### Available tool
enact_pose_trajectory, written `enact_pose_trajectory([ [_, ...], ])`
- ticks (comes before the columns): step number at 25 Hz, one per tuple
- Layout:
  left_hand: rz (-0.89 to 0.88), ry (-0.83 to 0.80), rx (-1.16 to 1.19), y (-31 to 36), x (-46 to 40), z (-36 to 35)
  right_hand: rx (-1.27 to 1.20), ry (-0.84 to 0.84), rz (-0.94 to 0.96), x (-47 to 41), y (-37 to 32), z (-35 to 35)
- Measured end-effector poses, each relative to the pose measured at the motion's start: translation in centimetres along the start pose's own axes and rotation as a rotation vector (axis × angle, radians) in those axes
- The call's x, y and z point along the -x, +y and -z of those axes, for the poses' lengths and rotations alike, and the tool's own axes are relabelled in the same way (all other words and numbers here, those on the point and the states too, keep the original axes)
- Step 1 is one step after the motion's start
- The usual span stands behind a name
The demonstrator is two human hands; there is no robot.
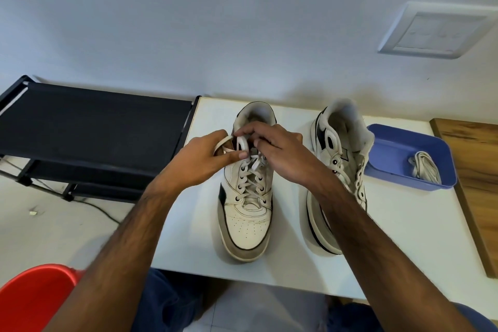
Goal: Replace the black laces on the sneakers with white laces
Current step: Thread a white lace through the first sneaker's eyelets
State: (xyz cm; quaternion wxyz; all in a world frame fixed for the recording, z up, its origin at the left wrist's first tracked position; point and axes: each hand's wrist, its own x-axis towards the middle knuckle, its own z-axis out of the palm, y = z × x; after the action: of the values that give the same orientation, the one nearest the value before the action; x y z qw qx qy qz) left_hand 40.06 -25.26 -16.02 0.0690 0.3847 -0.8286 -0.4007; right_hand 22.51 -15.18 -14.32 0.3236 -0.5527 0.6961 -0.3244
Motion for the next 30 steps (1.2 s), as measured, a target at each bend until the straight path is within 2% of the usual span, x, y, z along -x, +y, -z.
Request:
enact_pose_trajectory([
  [3,-0.113,-0.039,-0.034,-0.5,0.2,0.2,0.017,0.003,0.027,0.0,0.3,-0.1],
  [7,-0.224,0.070,-0.096,-0.6,0.2,0.0,0.023,0.024,0.072,0.1,1.1,-0.5],
  [9,-0.211,0.126,0.103,-0.1,0.3,-0.2,0.045,0.014,0.074,0.1,1.3,-0.4],
  [14,-0.278,0.383,0.835,0.5,1.4,1.5,0.026,-0.011,0.067,0.1,1.5,-0.1],
  [17,-0.269,0.445,1.069,1.0,1.8,2.1,0.035,-0.023,0.072,-0.1,1.5,-0.4],
  [18,-0.222,0.453,1.046,1.1,1.9,2.1,0.040,-0.028,0.074,-0.1,1.6,-0.5],
  [20,-0.133,0.435,0.765,1.0,1.8,2.1,-0.017,-0.024,0.098,0.2,1.7,-0.3],
  [23,-0.101,0.210,0.180,0.0,1.6,1.4,-0.247,0.069,0.126,1.1,1.9,1.0],
  [25,-0.085,0.096,-0.053,-0.3,1.2,0.8,-0.227,0.167,0.119,1.8,2.1,1.8],
  [28,-0.100,-0.018,-0.082,0.1,0.6,0.4,-0.034,0.149,0.080,3.2,2.8,1.9],
  [30,-0.155,-0.040,-0.007,0.2,0.4,0.3,-0.055,0.119,0.037,4.0,3.3,1.4],
])
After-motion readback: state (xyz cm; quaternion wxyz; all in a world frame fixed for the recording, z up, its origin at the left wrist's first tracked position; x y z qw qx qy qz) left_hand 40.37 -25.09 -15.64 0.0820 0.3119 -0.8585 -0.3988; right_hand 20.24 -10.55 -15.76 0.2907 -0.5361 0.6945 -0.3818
